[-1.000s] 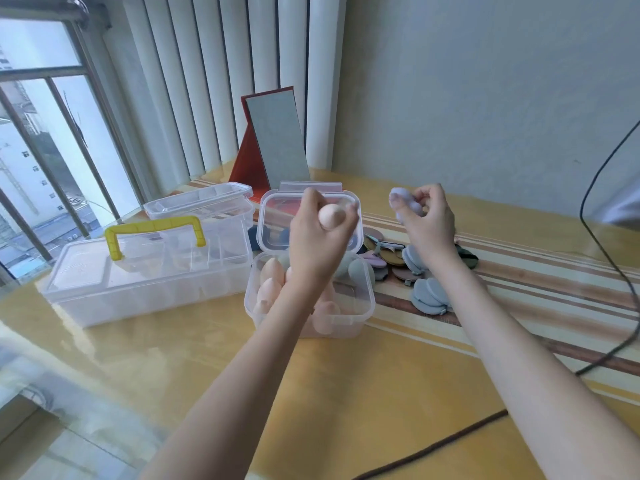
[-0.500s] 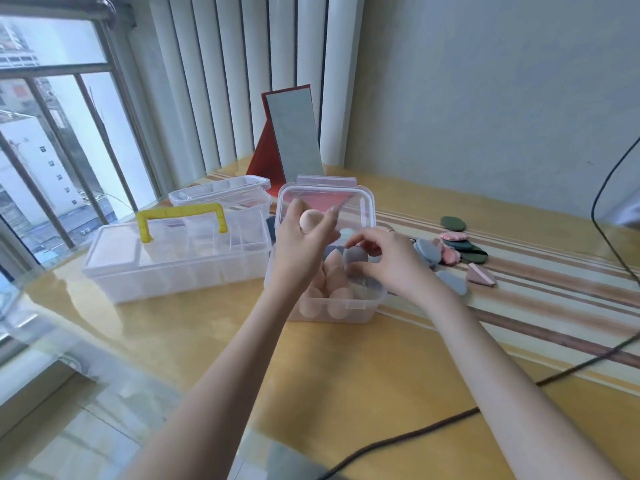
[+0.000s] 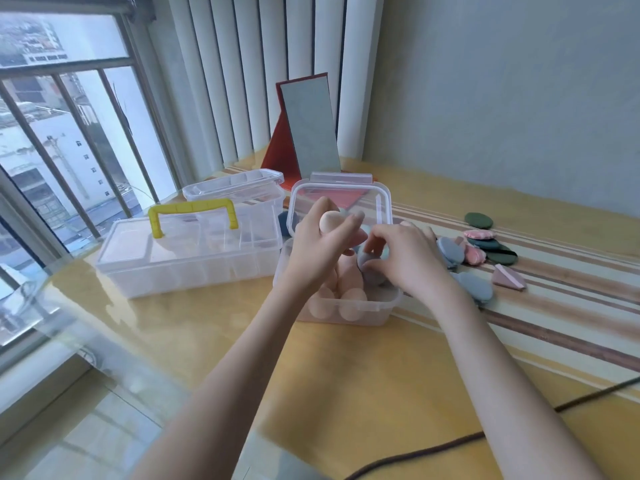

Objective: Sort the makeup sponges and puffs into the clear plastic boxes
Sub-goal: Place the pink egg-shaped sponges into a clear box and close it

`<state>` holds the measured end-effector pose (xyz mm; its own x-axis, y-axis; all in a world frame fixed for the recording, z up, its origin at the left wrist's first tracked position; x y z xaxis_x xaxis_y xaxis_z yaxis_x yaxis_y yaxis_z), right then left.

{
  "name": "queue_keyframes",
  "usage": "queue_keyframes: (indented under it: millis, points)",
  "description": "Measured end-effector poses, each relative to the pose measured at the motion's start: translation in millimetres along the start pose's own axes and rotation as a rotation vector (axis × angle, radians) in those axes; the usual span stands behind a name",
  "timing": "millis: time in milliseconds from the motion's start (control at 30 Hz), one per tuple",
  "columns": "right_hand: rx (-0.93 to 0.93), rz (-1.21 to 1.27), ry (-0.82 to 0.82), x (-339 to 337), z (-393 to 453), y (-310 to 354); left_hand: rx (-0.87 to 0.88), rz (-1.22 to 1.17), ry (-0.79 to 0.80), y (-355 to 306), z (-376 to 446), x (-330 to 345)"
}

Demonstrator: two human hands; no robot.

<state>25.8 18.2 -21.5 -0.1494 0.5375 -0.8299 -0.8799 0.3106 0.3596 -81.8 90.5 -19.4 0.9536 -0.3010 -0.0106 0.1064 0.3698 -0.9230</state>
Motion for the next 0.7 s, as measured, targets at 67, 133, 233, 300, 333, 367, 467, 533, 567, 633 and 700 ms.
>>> queue_keyframes:
  millis: [67, 133, 233, 300, 333, 367, 467, 533, 567, 633, 700]
  points:
    - [0.035, 0.059, 0.002, -1.9, 2.3, -6.8, -0.056, -0.055, 0.028, 6.1, 0.5, 2.8]
    - [0.047, 0.035, -0.001, -1.2, 3.1, -12.2, -0.116, -0.109, 0.066, 12.0, 0.7, 5.8]
    - [-0.001, -0.050, 0.024, 6.9, 1.4, -6.9, -0.162, -0.099, 0.156, 18.0, -0.8, 13.4]
    - [-0.034, -0.048, 0.020, 10.6, 2.3, -2.8, -0.163, -0.022, 0.214, 23.0, -3.0, 17.9]
    - [-0.022, 0.003, 0.022, 11.7, 3.2, -5.4, -0.155, 0.042, 0.229, 26.6, -3.5, 18.9]
    - [0.008, 0.088, 0.036, 12.1, 3.9, -9.9, -0.150, 0.099, 0.241, 29.9, -3.8, 19.6]
    - [0.115, 0.443, 0.152, 8.5, 0.1, -16.7, -0.188, 0.149, 0.243, 38.2, -3.7, 19.7]
    - [0.119, 0.558, 0.189, 5.4, -2.7, -13.2, -0.218, 0.136, 0.255, 40.6, -5.0, 20.7]
    - [0.111, 0.539, 0.176, 5.0, -2.9, -12.4, -0.222, 0.135, 0.262, 39.5, -6.1, 21.3]
    - [0.126, 0.504, 0.136, 8.5, -3.0, -13.1, -0.219, 0.141, 0.264, 39.5, -6.9, 21.3]
    - [0.180, 0.564, 0.104, 9.5, -2.4, -15.6, -0.212, 0.147, 0.254, 37.3, -9.0, 20.3]
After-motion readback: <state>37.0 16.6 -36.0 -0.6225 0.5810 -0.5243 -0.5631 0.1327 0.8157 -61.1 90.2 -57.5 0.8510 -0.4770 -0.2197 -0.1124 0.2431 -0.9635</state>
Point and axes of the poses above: each hand's wrist, its own z-axis towards the middle knuckle, its own x-axis out of the palm, y = z × x, the point moved 10 cm from there along z, towards the middle knuckle, and after that the axes turned 14 degrees about -y, right-handed, at the moved point
